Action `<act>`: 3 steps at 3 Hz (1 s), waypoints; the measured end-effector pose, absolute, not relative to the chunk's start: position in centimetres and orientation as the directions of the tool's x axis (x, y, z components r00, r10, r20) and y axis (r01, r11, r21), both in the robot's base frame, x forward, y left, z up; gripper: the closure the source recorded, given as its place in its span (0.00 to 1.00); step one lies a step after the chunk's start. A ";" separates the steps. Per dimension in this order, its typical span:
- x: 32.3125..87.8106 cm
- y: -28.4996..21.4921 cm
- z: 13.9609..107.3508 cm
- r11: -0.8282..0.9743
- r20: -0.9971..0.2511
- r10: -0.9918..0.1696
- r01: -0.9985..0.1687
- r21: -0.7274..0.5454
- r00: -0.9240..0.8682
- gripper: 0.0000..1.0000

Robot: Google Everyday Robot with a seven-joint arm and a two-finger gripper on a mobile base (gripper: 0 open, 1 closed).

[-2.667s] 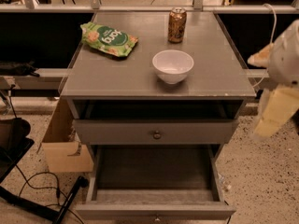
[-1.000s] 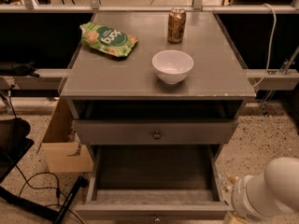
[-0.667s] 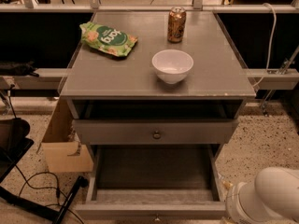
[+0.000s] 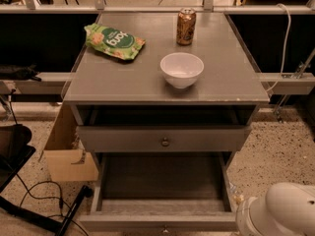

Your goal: Close middle drawer

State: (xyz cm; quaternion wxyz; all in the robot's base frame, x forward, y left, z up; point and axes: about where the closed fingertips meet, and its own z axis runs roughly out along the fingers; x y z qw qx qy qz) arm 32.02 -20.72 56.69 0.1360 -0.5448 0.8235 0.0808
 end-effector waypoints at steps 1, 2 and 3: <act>32.4 -20.9 56.4 0.392 -0.295 -0.881 -0.920 -0.023 -0.369 0.00; 32.1 -21.2 52.7 0.411 -0.285 -0.874 -0.912 0.005 -0.395 0.15; 30.7 -20.7 45.8 0.439 -0.331 -0.836 -0.895 0.073 -0.437 0.38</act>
Offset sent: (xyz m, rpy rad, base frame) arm -0.0102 0.0072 -0.1704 0.0934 0.1596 -0.0785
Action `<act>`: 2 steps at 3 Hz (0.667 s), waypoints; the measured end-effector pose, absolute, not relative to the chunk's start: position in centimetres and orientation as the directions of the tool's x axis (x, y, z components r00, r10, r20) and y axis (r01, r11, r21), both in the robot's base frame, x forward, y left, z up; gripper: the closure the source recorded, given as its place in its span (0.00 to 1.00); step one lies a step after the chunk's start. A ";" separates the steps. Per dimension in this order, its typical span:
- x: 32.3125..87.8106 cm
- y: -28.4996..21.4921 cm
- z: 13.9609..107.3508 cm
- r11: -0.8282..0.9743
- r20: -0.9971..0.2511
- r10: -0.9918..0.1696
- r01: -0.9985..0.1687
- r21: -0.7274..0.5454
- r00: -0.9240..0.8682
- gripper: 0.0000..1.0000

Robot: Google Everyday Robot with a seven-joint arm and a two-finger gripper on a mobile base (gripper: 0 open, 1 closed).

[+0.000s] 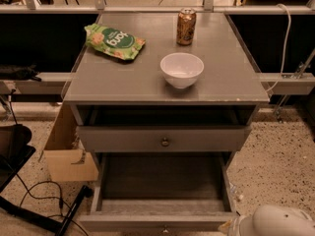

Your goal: Close middle drawer

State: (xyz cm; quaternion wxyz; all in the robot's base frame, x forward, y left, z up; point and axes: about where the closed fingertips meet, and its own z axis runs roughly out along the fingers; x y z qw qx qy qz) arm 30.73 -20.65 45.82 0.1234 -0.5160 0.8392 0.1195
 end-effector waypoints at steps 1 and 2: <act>31.1 -19.8 39.7 0.449 -0.383 -0.806 -0.888 0.103 -0.452 0.61; 32.3 -18.2 34.4 0.443 -0.441 -0.778 -0.888 0.120 -0.448 0.84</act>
Offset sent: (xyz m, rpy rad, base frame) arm 0.0288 0.0461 -0.1880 0.2234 -0.0168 -0.0251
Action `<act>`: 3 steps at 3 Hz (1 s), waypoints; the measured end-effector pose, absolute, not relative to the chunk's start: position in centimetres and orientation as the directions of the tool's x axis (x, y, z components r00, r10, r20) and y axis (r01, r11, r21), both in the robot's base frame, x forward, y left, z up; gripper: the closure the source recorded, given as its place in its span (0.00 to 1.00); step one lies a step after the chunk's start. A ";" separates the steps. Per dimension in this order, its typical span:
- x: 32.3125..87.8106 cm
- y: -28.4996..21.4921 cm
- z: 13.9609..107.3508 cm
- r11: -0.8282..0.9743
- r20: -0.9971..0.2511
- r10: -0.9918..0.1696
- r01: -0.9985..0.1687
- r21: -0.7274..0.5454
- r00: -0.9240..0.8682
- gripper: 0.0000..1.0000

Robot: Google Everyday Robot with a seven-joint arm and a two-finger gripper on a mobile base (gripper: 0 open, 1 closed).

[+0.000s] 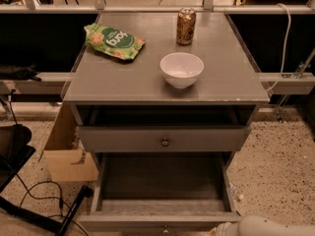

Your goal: Close middle drawer

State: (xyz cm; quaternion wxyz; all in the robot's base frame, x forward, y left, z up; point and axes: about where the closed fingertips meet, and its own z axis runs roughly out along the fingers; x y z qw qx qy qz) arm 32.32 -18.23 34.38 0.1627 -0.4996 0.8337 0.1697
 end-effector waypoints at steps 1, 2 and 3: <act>34.7 -15.9 29.8 0.427 -0.524 -0.745 -0.899 0.100 -0.412 1.00; 34.7 -15.9 29.8 0.427 -0.524 -0.745 -0.899 0.100 -0.412 1.00; 36.4 -15.3 29.6 0.425 -0.547 -0.738 -0.902 0.078 -0.395 1.00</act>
Offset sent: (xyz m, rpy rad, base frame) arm 0.0626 0.0488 -0.0785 0.1578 -0.1569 0.0164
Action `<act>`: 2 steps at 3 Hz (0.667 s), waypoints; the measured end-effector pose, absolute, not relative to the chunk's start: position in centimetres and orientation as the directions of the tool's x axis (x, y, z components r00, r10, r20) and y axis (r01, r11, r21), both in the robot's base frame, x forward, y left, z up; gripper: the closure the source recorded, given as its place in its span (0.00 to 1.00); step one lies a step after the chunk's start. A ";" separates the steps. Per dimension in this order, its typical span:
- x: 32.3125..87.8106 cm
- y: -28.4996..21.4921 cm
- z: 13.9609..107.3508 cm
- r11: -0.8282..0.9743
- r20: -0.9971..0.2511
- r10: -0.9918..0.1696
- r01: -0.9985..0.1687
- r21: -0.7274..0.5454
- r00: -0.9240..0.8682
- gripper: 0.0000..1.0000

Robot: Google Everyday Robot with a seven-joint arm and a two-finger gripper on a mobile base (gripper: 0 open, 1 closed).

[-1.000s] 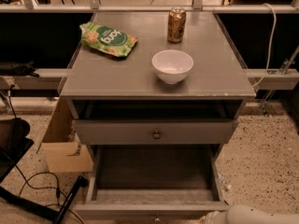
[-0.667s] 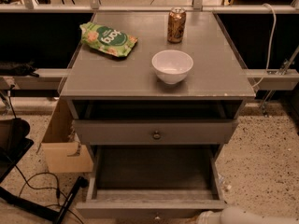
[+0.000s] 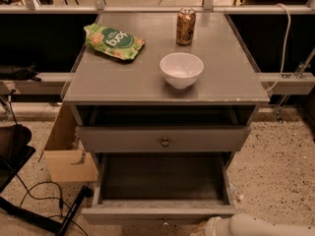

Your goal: Close middle drawer

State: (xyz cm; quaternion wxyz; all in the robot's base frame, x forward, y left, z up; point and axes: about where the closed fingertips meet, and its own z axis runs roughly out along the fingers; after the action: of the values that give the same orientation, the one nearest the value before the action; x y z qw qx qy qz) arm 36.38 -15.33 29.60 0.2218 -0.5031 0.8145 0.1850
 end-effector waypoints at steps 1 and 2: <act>38.1 -15.1 29.7 0.428 -0.563 -0.732 -0.902 0.058 -0.383 1.00; 40.9 -14.9 30.4 0.430 -0.579 -0.729 -0.903 0.030 -0.366 1.00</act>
Offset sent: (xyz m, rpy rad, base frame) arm 0.1919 0.0079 0.0417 0.0323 -0.2235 -0.0205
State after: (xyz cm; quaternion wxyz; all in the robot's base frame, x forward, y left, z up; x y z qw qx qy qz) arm 40.90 -14.92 30.39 0.2496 -0.5048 0.8078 0.1743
